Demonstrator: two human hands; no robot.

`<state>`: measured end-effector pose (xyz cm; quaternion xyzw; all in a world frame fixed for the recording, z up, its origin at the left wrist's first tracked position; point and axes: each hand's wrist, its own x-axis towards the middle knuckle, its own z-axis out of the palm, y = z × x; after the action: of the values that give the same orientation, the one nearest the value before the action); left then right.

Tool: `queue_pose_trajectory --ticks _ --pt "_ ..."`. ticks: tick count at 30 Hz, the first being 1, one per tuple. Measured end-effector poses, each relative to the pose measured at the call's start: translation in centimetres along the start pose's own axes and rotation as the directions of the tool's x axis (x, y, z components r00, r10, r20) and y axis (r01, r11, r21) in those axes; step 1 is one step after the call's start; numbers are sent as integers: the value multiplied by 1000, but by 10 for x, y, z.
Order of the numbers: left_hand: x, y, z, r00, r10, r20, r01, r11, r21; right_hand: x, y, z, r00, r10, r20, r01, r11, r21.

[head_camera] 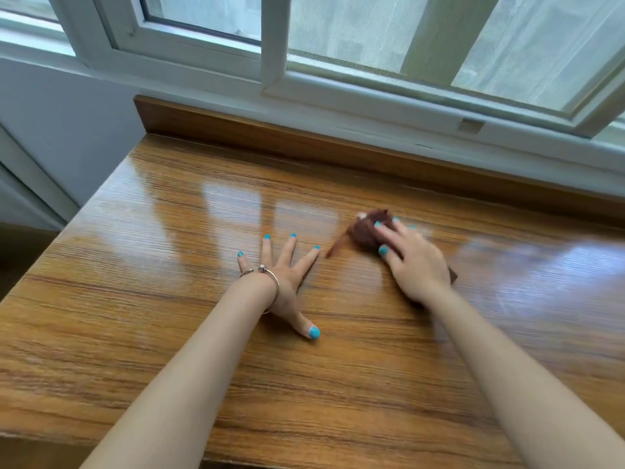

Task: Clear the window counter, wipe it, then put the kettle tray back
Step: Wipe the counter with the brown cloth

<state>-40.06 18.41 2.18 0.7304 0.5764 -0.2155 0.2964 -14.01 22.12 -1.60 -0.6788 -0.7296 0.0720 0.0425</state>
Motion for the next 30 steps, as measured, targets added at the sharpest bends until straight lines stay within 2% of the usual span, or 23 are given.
queue_pose_trajectory --ticks 2,5,7,11,14,18,20,22,23,26,28,30 --pt "1 -2 4 1000 23 -12 -23 1000 19 39 -1 -3 986 167 -9 -167 986 12" --pt "2 3 10 999 -41 -6 42 995 91 51 -15 2 966 257 25 -258 966 33" --pt "3 7 12 998 -60 5 59 993 102 28 -25 3 973 229 27 -230 972 50" --pt "4 8 14 998 -55 -18 56 994 96 -67 -29 5 999 41 29 -42 998 42" --pt "4 10 14 998 -56 -16 57 992 112 -129 -27 8 998 -22 60 22 1000 10" --pt "5 2 14 1000 0 -28 3 997 77 -93 -12 6 1000 9 28 -9 1000 20" --pt "4 -4 16 994 48 -103 -52 998 -35 -45 -1 4 997 71 -15 -71 997 5" --pt "3 -5 24 967 34 -251 -82 979 -186 -2 5 0 983 177 -47 -176 984 10" --pt "3 -2 31 939 6 -345 -77 979 -191 13 4 -1 974 222 -45 -222 975 18" --pt "6 6 58 804 4 -594 5 1000 14 22 -5 2 963 270 -25 -269 962 47" --pt "7 6 64 774 -1 -633 18 1000 21 -5 -13 3 968 251 -21 -248 965 79" --pt "9 5 64 776 -12 -631 21 1000 7 -50 -18 7 983 183 -27 -180 980 81"
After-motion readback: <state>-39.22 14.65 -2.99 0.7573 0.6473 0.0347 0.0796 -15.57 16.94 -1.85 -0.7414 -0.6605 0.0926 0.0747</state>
